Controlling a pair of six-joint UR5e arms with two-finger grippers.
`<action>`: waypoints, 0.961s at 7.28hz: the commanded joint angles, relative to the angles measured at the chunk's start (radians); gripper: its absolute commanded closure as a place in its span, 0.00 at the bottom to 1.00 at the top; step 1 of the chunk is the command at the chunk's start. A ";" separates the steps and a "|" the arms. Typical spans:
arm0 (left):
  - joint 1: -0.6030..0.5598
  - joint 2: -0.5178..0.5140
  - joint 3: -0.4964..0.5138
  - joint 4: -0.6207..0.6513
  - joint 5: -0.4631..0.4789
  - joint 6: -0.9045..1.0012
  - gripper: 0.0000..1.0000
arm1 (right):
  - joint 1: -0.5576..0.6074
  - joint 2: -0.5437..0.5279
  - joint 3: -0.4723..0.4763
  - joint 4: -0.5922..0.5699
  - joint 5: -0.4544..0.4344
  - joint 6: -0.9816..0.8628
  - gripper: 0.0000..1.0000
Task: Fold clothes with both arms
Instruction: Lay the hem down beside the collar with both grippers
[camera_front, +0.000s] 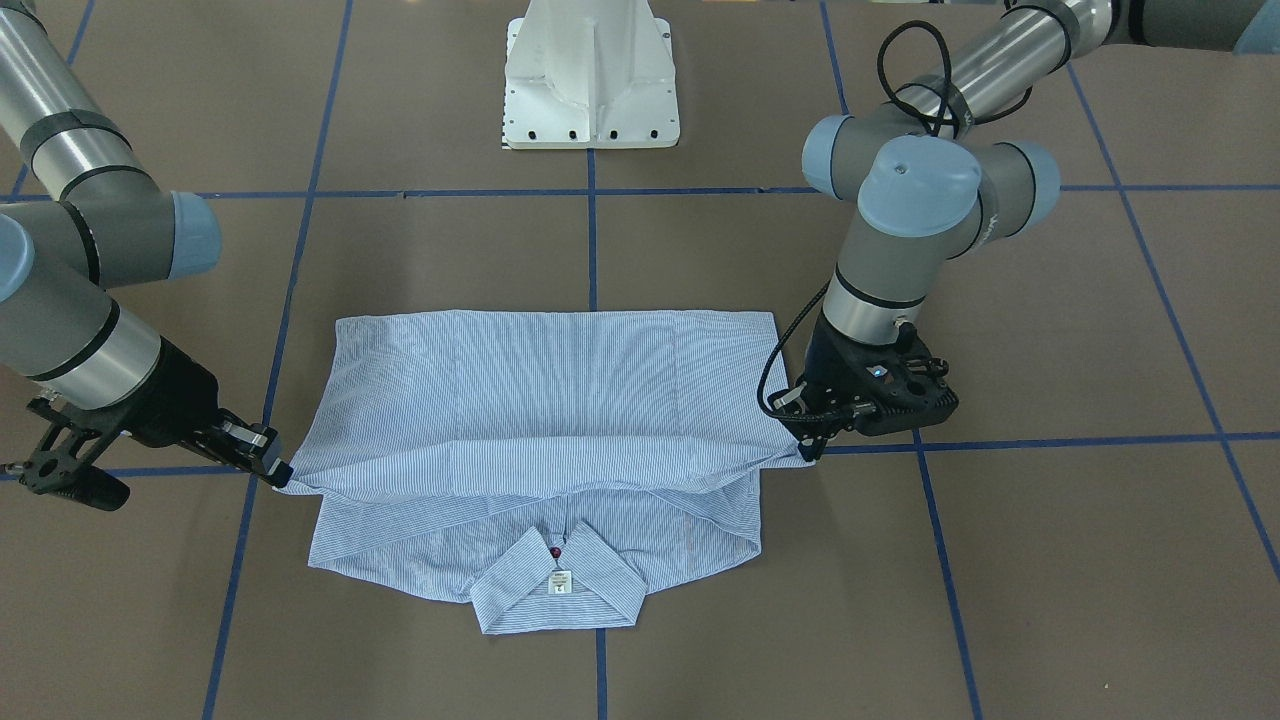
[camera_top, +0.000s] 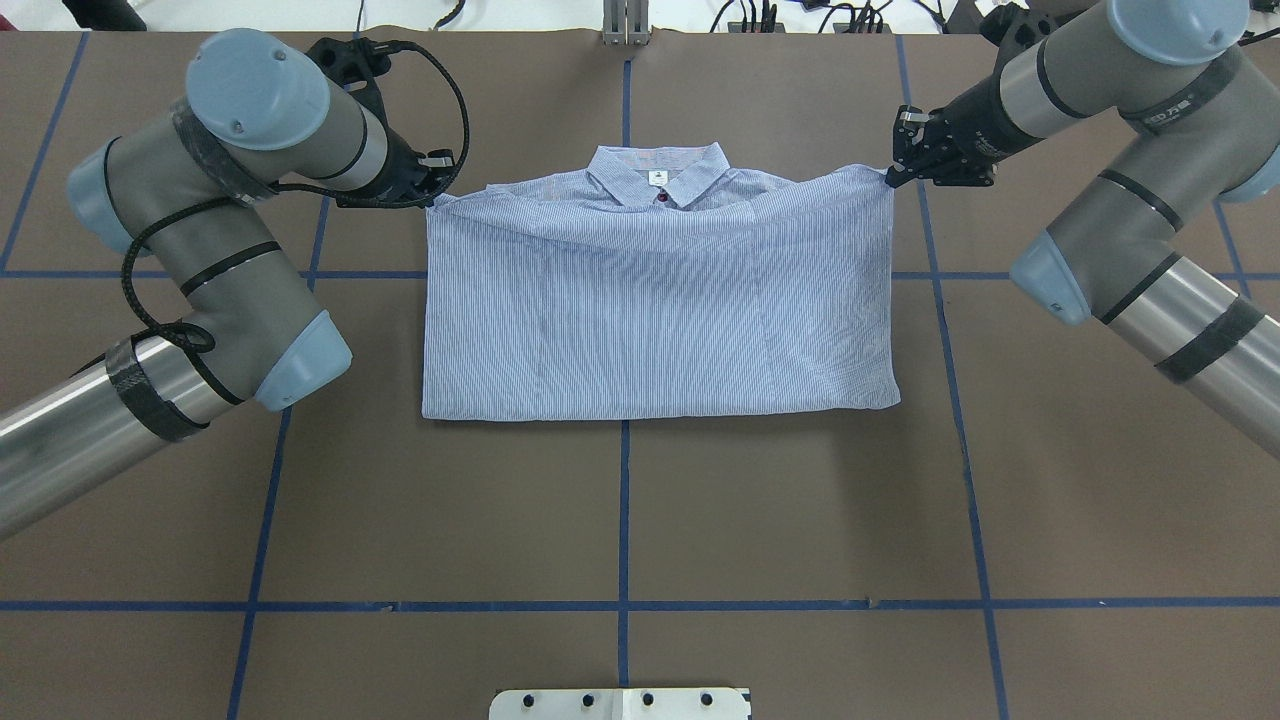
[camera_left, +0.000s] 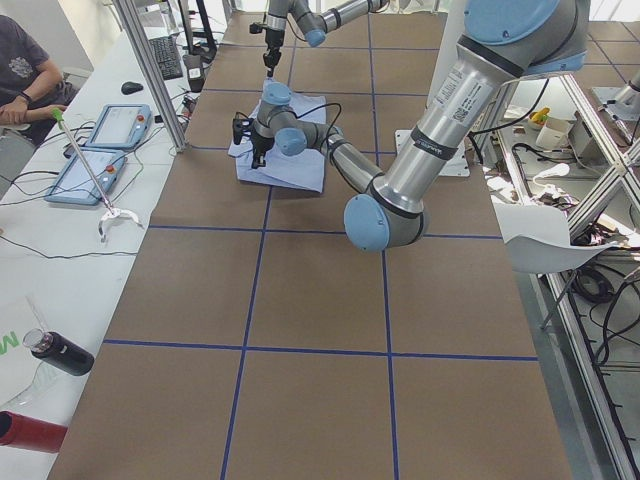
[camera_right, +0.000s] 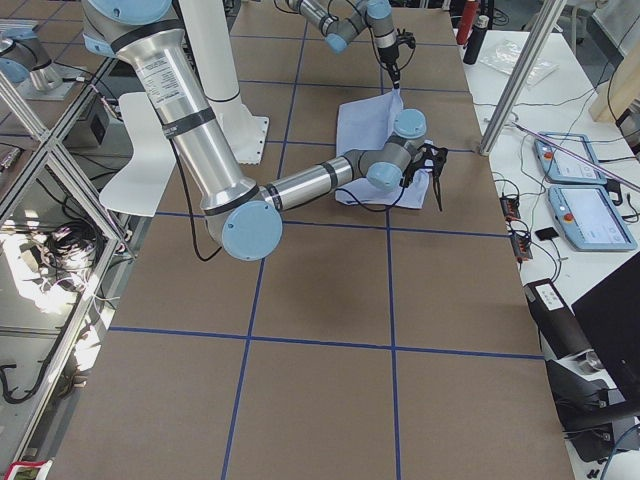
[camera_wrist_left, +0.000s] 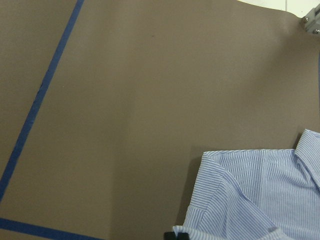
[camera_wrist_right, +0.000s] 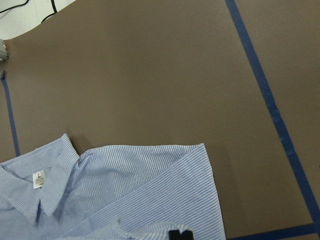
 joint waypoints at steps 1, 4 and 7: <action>-0.019 -0.013 0.083 -0.087 0.000 0.000 1.00 | 0.002 0.040 -0.055 0.000 -0.002 -0.001 1.00; -0.024 -0.013 0.104 -0.107 0.000 0.000 1.00 | 0.002 0.100 -0.138 0.000 -0.034 -0.001 1.00; -0.024 -0.013 0.127 -0.125 0.000 -0.002 1.00 | 0.000 0.109 -0.156 0.000 -0.035 -0.001 1.00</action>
